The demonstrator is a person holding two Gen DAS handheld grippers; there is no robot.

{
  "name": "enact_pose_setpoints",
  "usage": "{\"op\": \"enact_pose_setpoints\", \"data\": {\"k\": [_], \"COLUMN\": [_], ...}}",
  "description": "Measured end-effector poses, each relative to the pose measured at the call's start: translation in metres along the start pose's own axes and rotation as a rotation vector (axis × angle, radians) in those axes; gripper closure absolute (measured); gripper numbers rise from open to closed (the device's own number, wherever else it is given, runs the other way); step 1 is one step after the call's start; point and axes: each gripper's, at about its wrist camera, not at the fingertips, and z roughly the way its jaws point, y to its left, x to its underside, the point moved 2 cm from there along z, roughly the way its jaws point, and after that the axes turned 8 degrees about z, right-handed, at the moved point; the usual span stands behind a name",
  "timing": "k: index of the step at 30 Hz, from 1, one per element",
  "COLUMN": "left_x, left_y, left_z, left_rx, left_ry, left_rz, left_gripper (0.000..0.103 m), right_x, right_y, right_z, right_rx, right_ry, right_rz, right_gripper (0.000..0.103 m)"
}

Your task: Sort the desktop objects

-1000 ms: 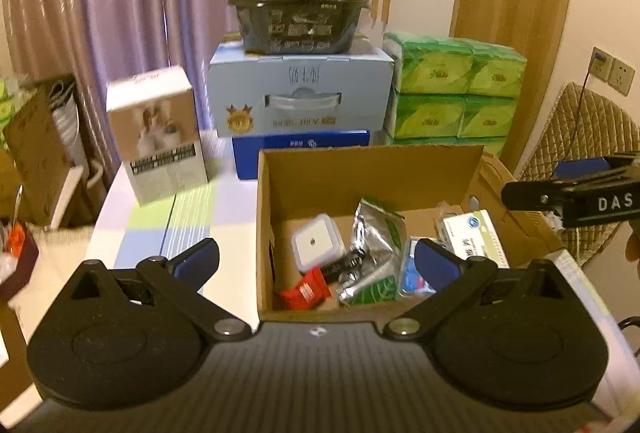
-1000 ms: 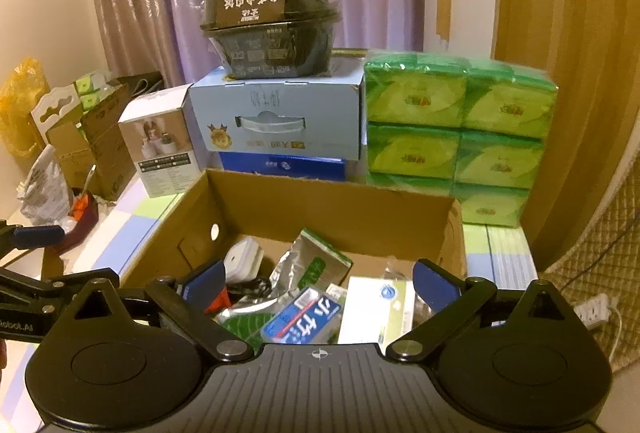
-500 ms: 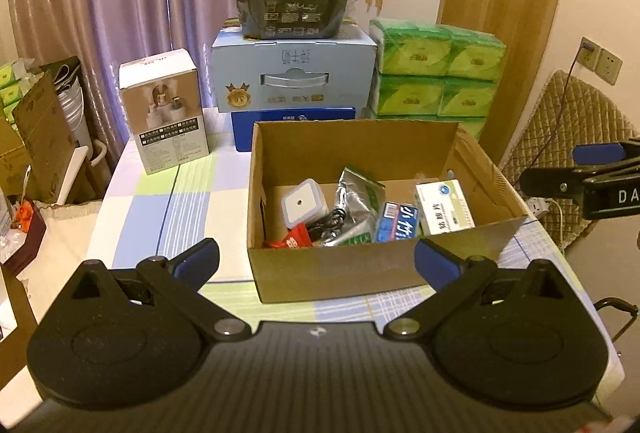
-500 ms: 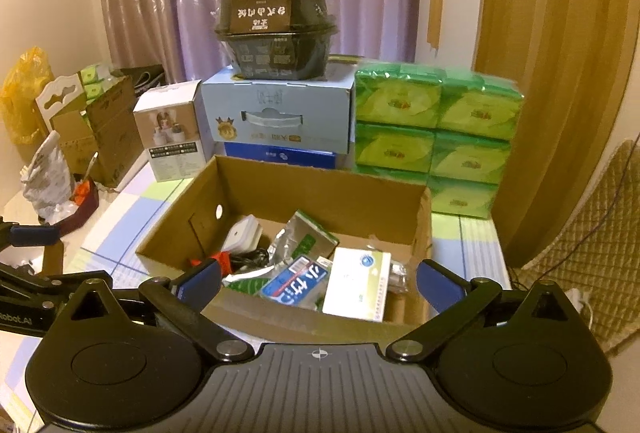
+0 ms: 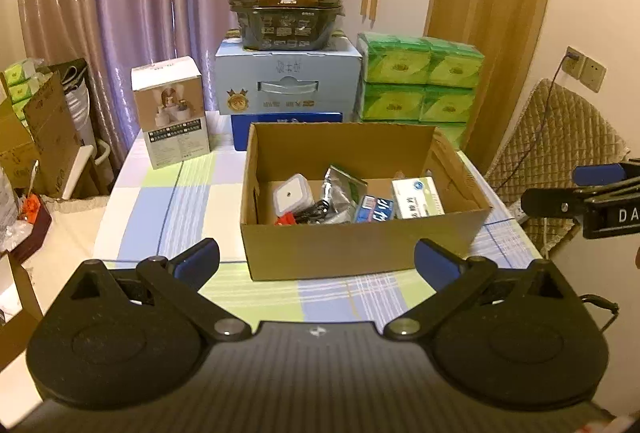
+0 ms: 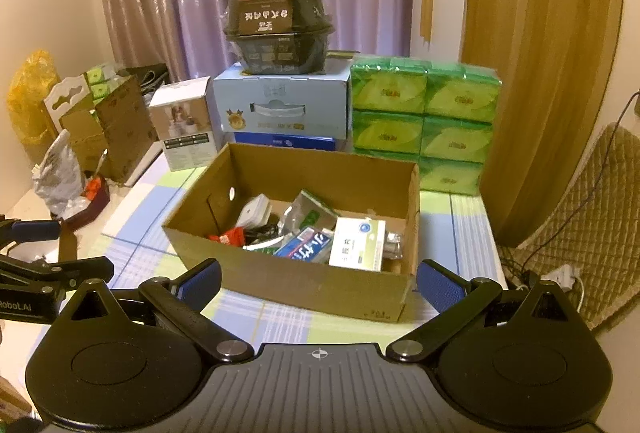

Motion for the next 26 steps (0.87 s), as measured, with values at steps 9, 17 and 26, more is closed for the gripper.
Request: {"op": "enact_pose_setpoints", "data": {"k": [9, 17, 26], "left_x": [0.011, 0.016, 0.019], "left_y": [-0.011, -0.019, -0.024], "left_z": [-0.017, -0.027, -0.025], "left_rx": [-0.003, 0.002, -0.001], "left_ry": [0.006, 0.010, 0.000], "left_rz": [0.012, 0.020, 0.012], "left_gripper": [0.001, 0.001, 0.001], "right_x": [0.012, 0.024, 0.035], "right_y": [0.002, 0.002, -0.002], "right_z": [-0.025, -0.037, -0.029], "right_rx": [0.003, -0.006, -0.007], "right_ry": [0.001, 0.016, 0.035], "right_rz": [0.000, 0.000, 0.010], "right_gripper": [0.002, 0.002, 0.002]}}
